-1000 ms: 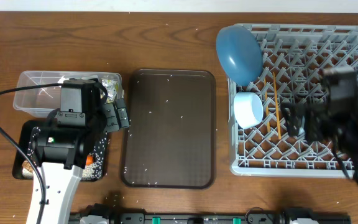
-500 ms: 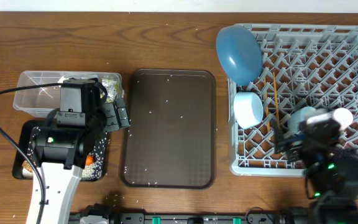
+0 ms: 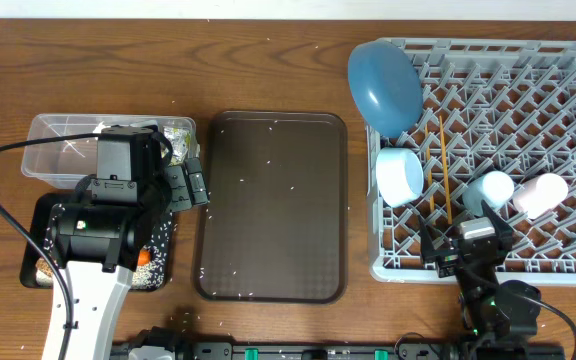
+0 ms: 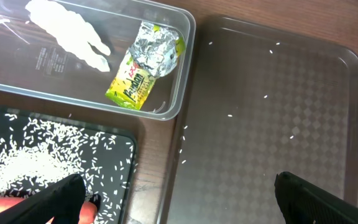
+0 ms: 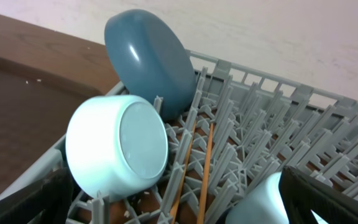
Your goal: Sort waste into correct bins and load items into the dishwasher rack
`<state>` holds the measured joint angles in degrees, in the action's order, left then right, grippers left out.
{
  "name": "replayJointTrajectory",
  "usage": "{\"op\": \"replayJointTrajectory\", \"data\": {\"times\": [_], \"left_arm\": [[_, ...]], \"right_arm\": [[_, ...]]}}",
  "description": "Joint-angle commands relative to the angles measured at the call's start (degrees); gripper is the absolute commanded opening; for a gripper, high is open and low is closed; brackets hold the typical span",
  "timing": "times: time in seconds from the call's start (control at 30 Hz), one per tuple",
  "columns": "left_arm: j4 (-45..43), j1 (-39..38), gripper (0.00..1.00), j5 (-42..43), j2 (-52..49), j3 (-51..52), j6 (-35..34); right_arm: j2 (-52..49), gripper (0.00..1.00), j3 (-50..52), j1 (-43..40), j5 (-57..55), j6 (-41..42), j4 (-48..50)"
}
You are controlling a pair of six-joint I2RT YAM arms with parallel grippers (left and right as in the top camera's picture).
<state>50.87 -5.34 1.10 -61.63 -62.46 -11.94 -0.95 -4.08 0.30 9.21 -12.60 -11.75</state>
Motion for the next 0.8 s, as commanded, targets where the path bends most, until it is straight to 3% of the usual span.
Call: {"op": "replayJointTrajectory", "data": {"times": [0.0,0.2,0.77], "left_arm": [[0.1,0.2,0.98,-0.5,0.2,-0.9,0.3],[0.1,0.2,0.98,-0.5,0.2,-0.9,0.3],[0.1,0.2,0.98,-0.5,0.2,-0.9,0.3]], "right_arm": [[0.7,0.99,0.9,0.9,0.0,-0.5,1.4],[0.7,0.99,2.6,0.9,0.6,-0.5,5.8],[0.6,0.99,2.6,0.9,0.6,-0.5,5.8]]}}
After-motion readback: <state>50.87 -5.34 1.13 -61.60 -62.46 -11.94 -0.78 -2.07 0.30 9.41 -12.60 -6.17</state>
